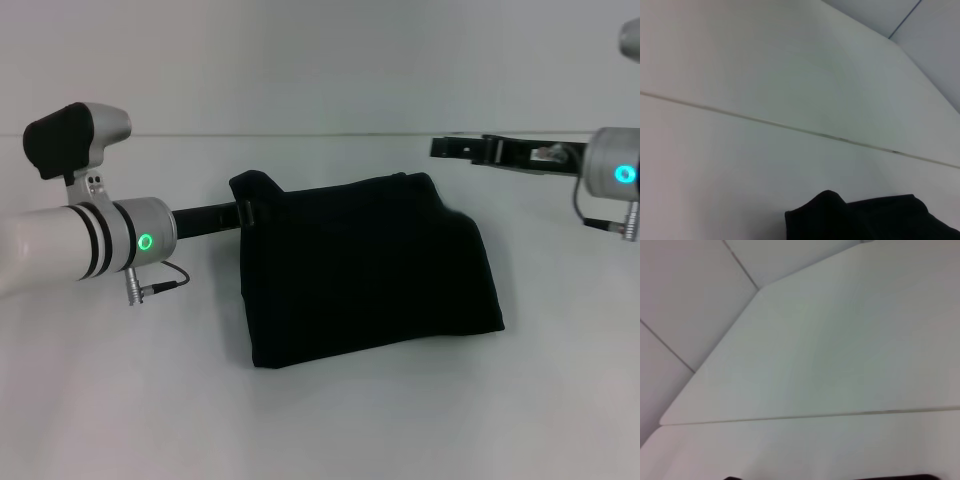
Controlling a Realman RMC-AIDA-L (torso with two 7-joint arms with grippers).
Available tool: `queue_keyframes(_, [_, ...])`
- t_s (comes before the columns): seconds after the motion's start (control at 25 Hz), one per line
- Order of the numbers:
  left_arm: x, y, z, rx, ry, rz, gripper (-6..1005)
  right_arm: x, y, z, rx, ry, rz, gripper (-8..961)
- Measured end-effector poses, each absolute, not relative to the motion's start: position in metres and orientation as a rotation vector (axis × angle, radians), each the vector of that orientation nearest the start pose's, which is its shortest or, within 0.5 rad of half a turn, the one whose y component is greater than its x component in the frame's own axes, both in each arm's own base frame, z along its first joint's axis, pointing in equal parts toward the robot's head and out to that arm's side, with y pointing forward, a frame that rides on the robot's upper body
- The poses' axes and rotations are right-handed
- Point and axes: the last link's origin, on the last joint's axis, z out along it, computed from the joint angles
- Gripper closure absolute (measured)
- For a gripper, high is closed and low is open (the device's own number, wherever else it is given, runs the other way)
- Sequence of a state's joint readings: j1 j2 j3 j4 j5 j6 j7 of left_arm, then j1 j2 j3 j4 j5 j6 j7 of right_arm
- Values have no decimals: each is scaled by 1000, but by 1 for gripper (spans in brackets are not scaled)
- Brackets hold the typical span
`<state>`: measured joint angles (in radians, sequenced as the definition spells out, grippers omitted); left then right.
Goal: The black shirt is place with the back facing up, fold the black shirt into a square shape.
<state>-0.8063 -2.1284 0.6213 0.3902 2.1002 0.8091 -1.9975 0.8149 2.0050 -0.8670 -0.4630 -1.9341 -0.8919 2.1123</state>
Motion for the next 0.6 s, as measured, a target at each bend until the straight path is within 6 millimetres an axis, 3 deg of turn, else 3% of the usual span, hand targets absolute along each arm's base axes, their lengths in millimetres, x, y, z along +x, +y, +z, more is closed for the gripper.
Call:
queue_keyframes(0.16, [-253, 424, -53, -2064, -1465, -570, 933, 236, 446, 5, -2189, 1358, 585, 103])
queue_keyframes(0.28, [-254, 424, -52, -2060, -1467, -571, 931, 233, 440, 5, -2259, 1328, 592, 176])
queue_keyframes(0.6, [-255, 422, -53, -2051, -1481, -583, 925, 219, 423, -32, -2446, 1199, 514, 356])
